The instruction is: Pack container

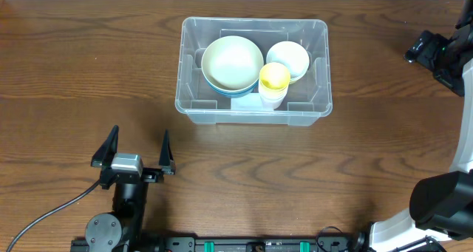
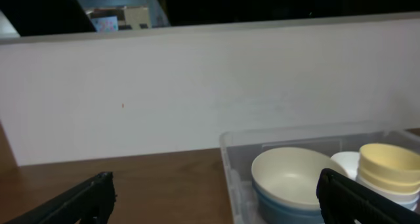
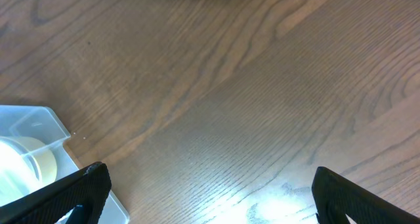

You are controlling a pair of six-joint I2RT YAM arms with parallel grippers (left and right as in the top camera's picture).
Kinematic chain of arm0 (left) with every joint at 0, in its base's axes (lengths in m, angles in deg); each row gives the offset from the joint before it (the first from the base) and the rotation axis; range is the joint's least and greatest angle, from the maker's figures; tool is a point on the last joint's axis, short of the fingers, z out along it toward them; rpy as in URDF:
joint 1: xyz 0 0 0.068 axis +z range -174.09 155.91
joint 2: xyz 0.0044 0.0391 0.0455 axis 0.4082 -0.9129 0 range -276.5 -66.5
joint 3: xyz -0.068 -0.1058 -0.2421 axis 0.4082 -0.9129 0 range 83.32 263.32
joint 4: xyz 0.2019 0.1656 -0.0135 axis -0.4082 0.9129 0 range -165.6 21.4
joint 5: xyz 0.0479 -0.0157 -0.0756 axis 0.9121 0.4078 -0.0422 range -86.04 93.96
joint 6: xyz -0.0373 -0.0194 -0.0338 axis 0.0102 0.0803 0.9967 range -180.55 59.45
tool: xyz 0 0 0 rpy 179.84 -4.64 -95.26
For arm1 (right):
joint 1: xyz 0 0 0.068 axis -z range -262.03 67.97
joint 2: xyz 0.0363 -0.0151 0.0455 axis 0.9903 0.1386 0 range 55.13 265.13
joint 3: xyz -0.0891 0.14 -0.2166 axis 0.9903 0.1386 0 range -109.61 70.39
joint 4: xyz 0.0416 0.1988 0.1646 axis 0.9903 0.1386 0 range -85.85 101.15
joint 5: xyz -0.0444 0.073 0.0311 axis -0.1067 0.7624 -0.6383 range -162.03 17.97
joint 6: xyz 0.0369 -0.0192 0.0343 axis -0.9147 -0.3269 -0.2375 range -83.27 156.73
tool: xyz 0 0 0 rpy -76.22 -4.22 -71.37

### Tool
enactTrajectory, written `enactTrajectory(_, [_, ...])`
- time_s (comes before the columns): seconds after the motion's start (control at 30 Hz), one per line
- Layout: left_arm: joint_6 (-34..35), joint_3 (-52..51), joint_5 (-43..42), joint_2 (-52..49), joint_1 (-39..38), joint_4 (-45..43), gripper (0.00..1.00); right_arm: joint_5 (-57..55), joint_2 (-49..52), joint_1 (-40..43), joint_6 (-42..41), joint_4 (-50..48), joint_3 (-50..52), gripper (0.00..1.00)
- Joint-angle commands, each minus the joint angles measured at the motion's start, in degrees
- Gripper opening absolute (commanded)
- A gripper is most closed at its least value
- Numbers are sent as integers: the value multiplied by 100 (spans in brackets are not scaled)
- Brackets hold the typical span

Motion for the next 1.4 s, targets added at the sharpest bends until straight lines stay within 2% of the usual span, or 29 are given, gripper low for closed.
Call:
enactTrajectory(0.0, [50, -201, -131, 57, 190, -44, 98, -50, -39, 9, -50, 4, -61, 99])
enactTrajectory(0.1, [50, -599, -142, 59, 247, -107, 98, -50, -39, 9, -50, 4, -61, 99])
enactTrajectory(0.27, [50, -1408, -151, 59, 245, -721, 98, -50, -39, 9, -50, 4, -61, 99])
enactTrajectory(0.53, [-210, -1405, -101, 59, 247, 343, 98, -50, -39, 9, -50, 4, -61, 99])
enactTrajectory(1.37, [-229, -1405, -20, 42, 245, 343, 98, -50, -39, 9, -50, 4, -61, 99])
